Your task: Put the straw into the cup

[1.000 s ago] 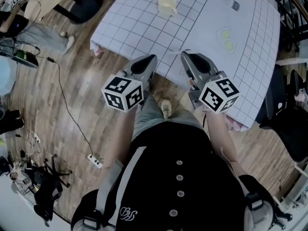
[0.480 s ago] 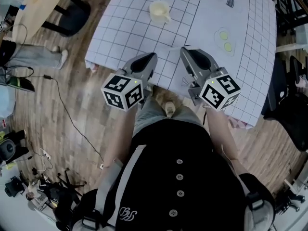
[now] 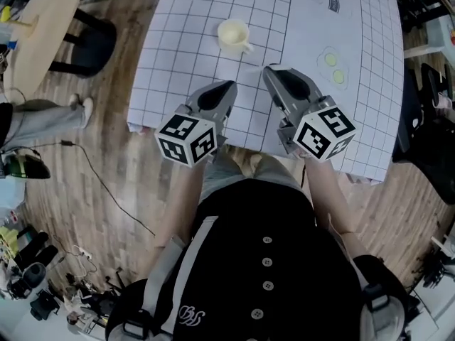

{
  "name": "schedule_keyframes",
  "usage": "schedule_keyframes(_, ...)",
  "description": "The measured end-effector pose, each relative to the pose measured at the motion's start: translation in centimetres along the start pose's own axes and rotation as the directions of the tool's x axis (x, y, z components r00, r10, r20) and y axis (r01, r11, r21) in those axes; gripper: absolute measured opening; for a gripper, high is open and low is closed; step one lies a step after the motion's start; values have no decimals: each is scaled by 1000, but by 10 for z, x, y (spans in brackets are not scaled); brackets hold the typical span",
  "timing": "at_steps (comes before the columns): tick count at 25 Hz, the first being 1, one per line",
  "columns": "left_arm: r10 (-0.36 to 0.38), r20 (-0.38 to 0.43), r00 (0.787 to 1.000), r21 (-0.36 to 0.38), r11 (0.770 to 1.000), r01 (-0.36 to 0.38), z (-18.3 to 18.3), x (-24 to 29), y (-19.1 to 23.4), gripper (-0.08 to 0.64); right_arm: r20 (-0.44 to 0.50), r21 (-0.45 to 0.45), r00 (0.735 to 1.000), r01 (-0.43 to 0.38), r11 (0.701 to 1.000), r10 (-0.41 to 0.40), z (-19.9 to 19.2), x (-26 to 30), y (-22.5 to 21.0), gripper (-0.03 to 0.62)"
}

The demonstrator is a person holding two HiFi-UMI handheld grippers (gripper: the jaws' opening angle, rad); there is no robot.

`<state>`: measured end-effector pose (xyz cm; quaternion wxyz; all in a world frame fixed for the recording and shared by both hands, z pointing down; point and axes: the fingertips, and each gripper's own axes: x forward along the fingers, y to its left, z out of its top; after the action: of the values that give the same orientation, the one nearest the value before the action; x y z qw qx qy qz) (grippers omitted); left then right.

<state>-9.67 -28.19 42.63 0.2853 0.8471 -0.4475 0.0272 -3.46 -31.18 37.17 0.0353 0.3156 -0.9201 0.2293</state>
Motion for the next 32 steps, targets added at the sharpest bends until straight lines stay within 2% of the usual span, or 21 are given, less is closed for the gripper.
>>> schedule_keyframes(9,-65,-34,997,16,998,65,22,14,37,-2,2,-27,998,59,998,-59,13,39,-11,40)
schedule_keyframes(19,-116,9,993,43,992,115,59,18,71,-2,17,-84,994,109,991,-108,42,83,-32,41)
schedule_keyframes(32,-197,-31,980,24,980,198,65,35,100,-2,-87,-53,973,212,976,-216,12,119,-57,41)
